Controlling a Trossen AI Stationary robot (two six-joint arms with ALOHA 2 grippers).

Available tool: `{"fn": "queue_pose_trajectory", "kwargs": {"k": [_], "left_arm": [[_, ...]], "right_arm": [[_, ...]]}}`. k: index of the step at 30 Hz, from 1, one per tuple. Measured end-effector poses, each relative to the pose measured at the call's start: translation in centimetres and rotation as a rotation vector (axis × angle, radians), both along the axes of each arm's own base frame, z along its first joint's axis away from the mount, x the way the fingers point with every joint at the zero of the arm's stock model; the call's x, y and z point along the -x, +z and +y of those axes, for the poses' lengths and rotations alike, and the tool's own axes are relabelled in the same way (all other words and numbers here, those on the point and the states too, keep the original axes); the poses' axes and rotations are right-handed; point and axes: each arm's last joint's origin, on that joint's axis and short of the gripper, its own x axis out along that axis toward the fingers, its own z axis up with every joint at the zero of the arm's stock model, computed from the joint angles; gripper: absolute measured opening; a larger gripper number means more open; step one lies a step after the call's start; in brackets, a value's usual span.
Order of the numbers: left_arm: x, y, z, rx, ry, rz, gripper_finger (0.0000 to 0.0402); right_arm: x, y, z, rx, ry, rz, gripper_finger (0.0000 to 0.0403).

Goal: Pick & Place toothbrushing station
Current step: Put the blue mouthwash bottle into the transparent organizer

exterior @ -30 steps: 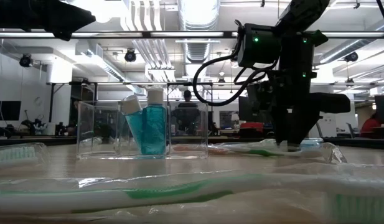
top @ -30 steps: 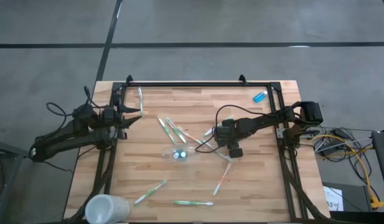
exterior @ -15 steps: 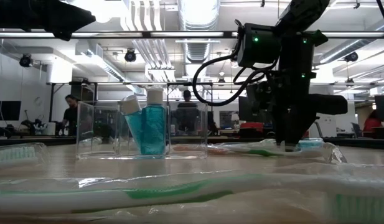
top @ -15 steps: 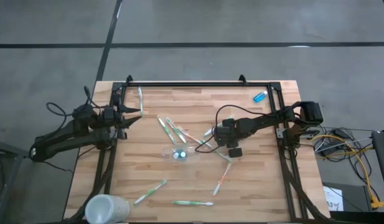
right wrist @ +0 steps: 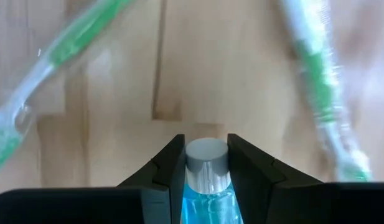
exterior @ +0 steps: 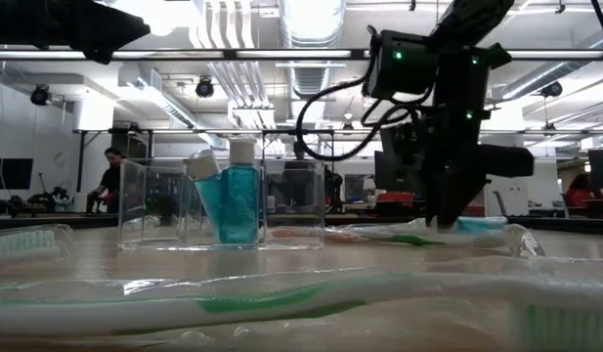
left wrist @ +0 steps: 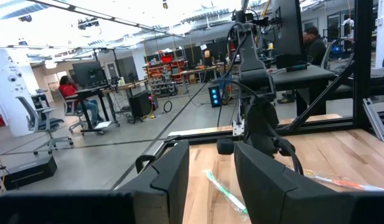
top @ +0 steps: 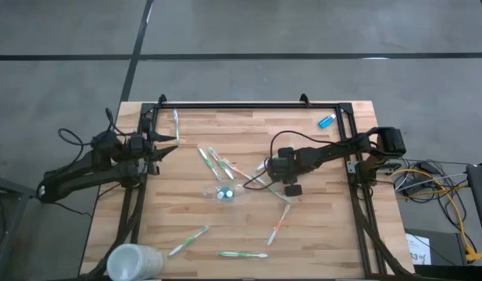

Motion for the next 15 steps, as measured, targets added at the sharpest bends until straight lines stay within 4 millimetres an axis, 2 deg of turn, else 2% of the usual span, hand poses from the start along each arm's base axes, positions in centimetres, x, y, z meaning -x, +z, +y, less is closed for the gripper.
{"fn": "queue_pose_trajectory", "kwargs": {"k": [7, 15], "left_arm": [[0.0, 0.0, 0.0, 0.000, 0.000, 0.000, 0.0133], [0.0, 0.0, 0.0, 0.000, 0.000, 0.000, 0.0133]], "right_arm": [[-0.3, 2.8, -0.2, 0.033, -0.041, -0.125, 0.0098], [-0.2, 8.6, -0.5, -0.027, -0.178, -0.528, 0.0098]]}}
